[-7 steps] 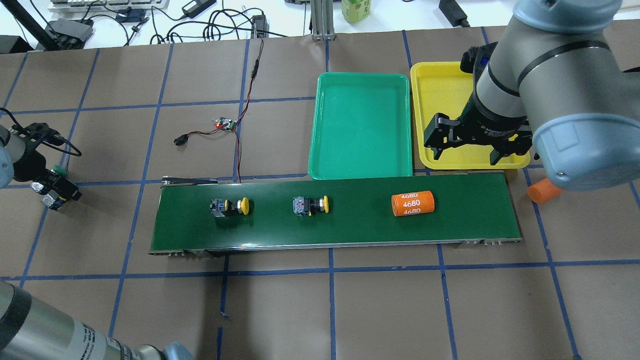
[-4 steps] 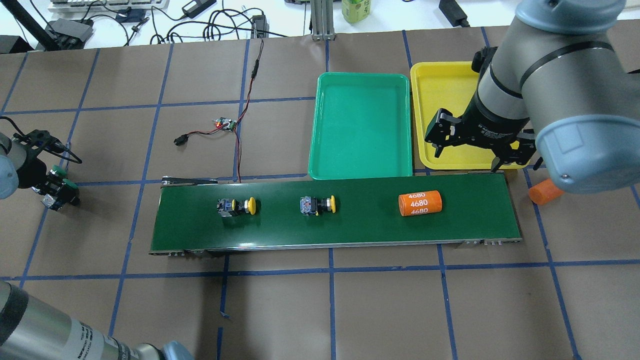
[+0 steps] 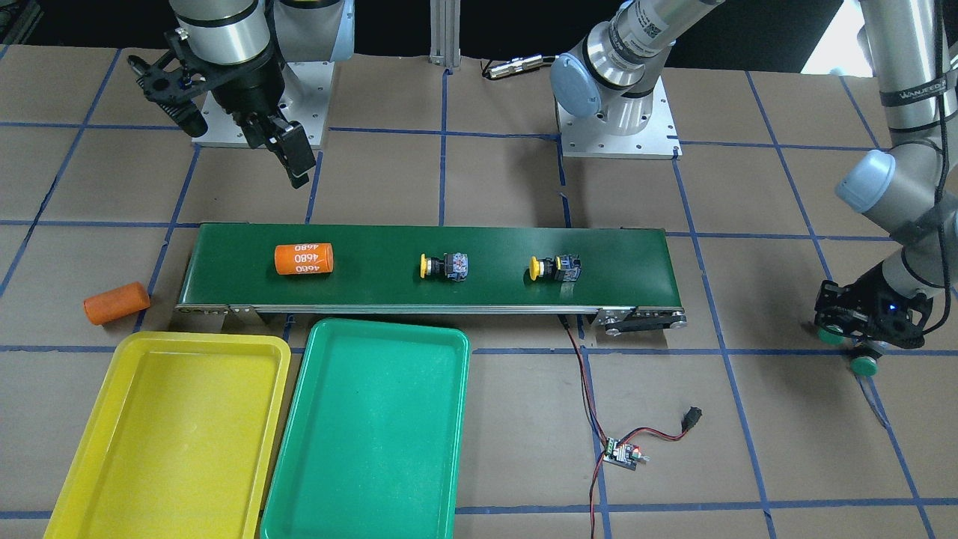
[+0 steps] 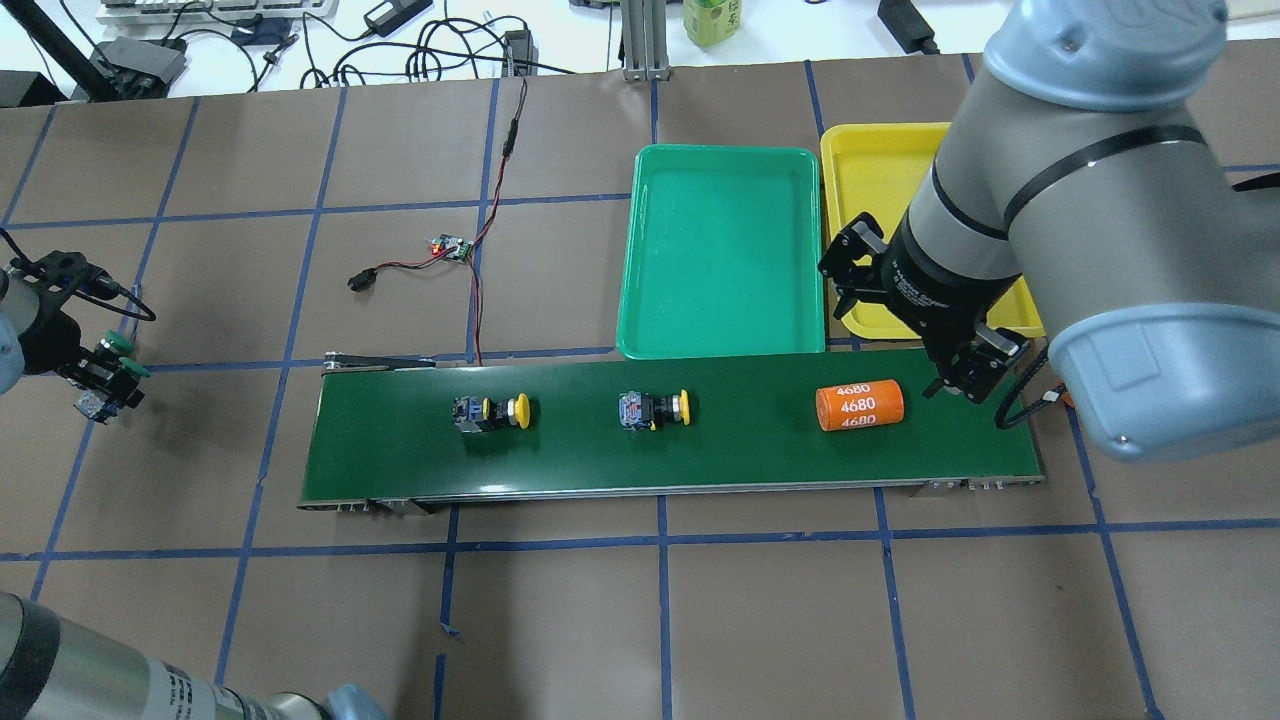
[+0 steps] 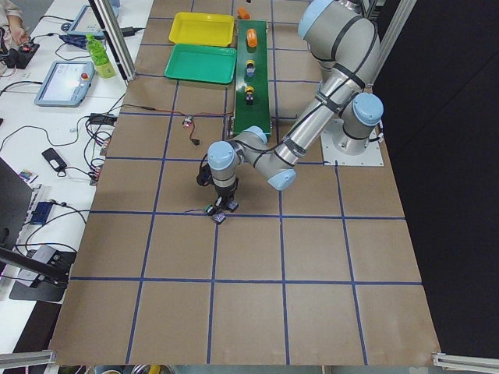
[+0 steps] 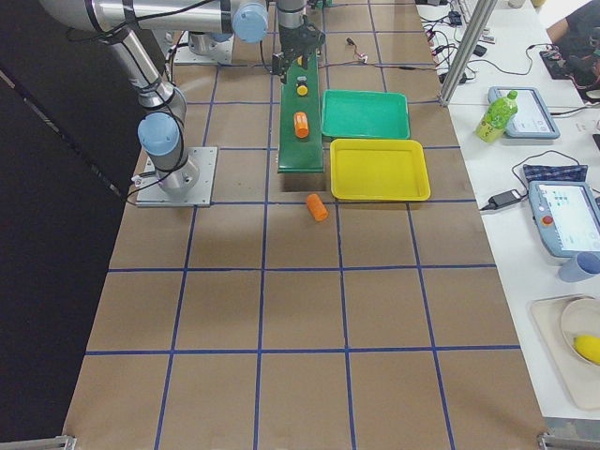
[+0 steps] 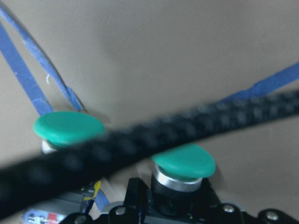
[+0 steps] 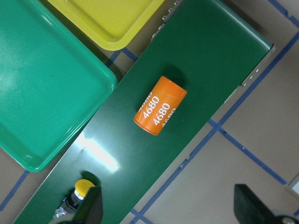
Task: Sort buttons by color to trays
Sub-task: 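Grasp a green-capped button with the left gripper while the right gripper lowers toward the belt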
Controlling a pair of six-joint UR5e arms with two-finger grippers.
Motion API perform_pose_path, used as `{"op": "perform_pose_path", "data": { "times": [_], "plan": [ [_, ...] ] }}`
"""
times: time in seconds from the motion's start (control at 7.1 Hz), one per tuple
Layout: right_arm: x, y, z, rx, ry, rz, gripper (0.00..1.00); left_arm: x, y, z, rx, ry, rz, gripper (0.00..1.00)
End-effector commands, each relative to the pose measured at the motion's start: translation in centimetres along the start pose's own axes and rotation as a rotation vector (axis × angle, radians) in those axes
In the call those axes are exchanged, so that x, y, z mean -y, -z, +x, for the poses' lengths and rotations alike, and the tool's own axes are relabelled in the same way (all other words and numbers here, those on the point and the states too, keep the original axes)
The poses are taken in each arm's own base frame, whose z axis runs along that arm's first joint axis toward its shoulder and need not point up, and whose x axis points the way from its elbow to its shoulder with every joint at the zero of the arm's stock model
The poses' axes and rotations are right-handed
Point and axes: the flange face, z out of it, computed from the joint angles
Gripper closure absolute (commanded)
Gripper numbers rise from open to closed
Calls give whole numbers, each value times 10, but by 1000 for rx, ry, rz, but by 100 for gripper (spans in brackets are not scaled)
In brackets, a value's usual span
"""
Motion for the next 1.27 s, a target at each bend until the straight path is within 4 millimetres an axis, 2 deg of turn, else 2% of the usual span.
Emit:
{"op": "perform_pose_path", "data": {
  "times": [0.0,0.14,0.42,0.56,0.7,0.84,0.99,1.13],
  "plan": [
    [-6,-26,-15,-24,-178,-76,0,25,44,85,-31,156,-31,100],
    [-6,-33,-18,-36,-199,-85,0,41,56,144,-21,214,-35,100],
    [-2,-64,-39,-27,-256,-80,0,61,84,256,16,352,-8,100],
    [-12,-83,-54,-22,-275,-77,0,72,83,314,22,415,-6,100],
    [-17,-104,-75,21,-282,-63,0,73,72,346,20,460,-28,100],
    [-24,-127,-87,16,-286,-58,0,67,58,360,-12,460,-47,100],
    [-28,-143,-93,-8,-273,-56,0,70,46,365,-45,510,-64,100],
    [-28,-157,-96,-33,-273,-64,0,71,44,367,-52,540,-67,100]
  ]
}}
